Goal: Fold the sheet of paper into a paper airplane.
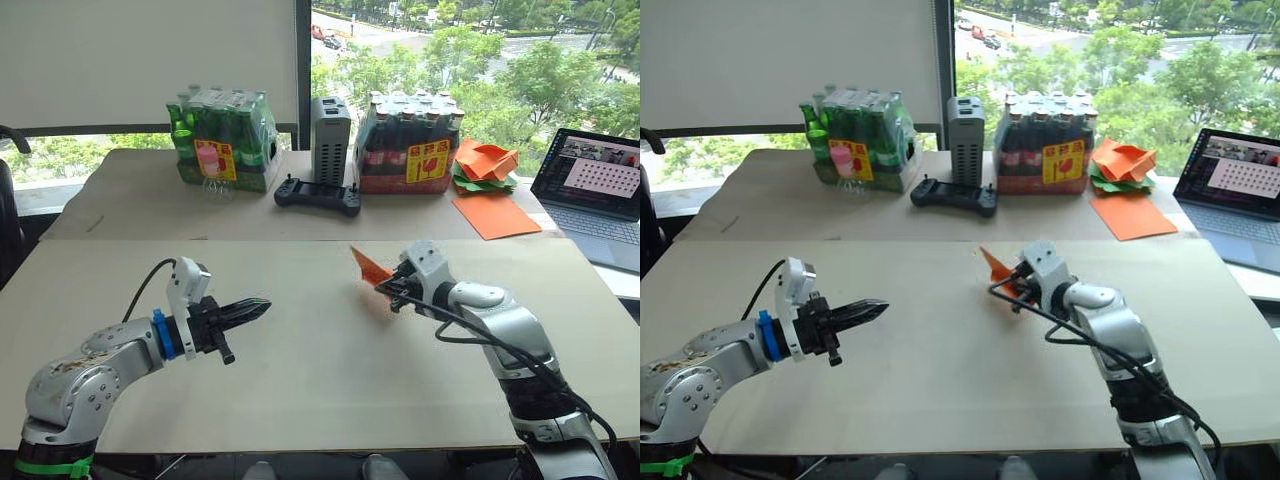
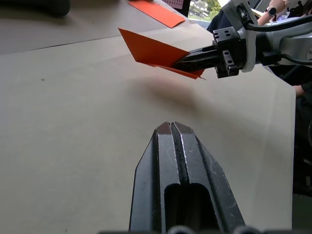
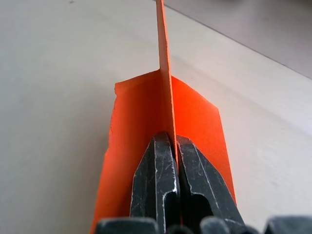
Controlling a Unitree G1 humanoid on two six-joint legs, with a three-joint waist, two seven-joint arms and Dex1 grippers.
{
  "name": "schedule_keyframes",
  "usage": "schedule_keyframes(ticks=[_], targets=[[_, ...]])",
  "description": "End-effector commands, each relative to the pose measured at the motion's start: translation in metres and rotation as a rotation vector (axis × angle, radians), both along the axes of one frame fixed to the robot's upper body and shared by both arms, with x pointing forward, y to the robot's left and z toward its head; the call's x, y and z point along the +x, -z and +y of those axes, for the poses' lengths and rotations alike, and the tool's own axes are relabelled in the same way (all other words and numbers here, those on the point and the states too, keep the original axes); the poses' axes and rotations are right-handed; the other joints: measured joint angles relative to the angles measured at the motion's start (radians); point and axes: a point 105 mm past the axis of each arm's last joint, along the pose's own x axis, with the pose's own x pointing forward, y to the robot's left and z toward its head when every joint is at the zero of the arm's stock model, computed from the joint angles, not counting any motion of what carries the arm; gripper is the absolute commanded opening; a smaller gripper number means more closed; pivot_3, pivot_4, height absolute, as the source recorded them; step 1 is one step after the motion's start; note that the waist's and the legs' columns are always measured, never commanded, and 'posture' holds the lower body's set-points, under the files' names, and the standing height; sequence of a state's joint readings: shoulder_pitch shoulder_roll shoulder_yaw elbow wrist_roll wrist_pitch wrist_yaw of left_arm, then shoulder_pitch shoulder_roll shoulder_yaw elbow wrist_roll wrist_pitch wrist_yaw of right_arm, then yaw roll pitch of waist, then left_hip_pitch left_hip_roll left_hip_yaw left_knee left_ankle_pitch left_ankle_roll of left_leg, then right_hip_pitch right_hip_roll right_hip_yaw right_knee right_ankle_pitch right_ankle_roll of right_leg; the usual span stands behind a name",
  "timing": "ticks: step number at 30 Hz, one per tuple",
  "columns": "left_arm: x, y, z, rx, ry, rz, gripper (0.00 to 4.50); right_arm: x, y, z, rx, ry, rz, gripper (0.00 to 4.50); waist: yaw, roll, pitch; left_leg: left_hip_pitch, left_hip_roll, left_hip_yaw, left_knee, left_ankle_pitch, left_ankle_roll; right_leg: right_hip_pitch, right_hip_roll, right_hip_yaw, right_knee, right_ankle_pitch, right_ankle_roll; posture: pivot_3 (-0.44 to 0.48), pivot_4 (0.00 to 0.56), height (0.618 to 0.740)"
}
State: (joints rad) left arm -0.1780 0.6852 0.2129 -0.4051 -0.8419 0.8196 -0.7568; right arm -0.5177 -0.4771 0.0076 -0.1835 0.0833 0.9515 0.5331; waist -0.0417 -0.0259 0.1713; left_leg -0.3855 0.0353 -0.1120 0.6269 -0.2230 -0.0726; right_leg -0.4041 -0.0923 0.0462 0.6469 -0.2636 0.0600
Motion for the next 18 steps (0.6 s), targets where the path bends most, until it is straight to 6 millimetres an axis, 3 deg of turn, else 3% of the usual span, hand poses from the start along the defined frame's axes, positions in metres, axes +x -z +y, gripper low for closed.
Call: schedule_keyframes(ticks=[1, 5, 11, 18], targets=[[0.004, -0.008, -0.001, -0.001, 0.015, -0.044, 0.0, 0.001, -0.016, -0.039, 0.024, 0.207, -0.083, 0.03, 0.0, 0.0, 0.0, 0.0, 0.0, 0.0, 0.0, 0.0, 0.0, 0.0, 0.0, 0.0, 0.0, 0.0, 0.0, 0.0, 0.15, 0.74], [0.007, -0.006, -0.003, -0.01, 0.026, -0.039, 0.0, -0.003, -0.016, -0.084, -0.016, 0.418, -0.148, 0.03, -0.001, 0.0, 0.0, 0.0, 0.0, 0.0, 0.0, 0.0, 0.0, 0.0, 0.0, 0.0, 0.0, 0.0, 0.0, 0.0, 0.15, 0.74], [0.012, -0.002, -0.003, -0.003, 0.034, -0.031, 0.0, -0.016, 0.0, -0.128, -0.098, 0.598, -0.153, 0.03, -0.001, 0.0, 0.0, 0.0, 0.0, 0.0, 0.0, 0.0, 0.0, 0.0, 0.0, 0.0, 0.0, 0.0, 0.0, 0.0, 0.15, 0.74], [0.016, -0.001, -0.003, -0.008, 0.029, -0.031, 0.0, -0.024, 0.02, -0.14, -0.11, 0.659, -0.123, 0.03, -0.005, 0.0, 0.0, 0.0, 0.0, 0.001, 0.0, 0.0, 0.0, 0.0, 0.0, 0.001, 0.0, 0.0, 0.0, 0.0, 0.15, 0.74]])
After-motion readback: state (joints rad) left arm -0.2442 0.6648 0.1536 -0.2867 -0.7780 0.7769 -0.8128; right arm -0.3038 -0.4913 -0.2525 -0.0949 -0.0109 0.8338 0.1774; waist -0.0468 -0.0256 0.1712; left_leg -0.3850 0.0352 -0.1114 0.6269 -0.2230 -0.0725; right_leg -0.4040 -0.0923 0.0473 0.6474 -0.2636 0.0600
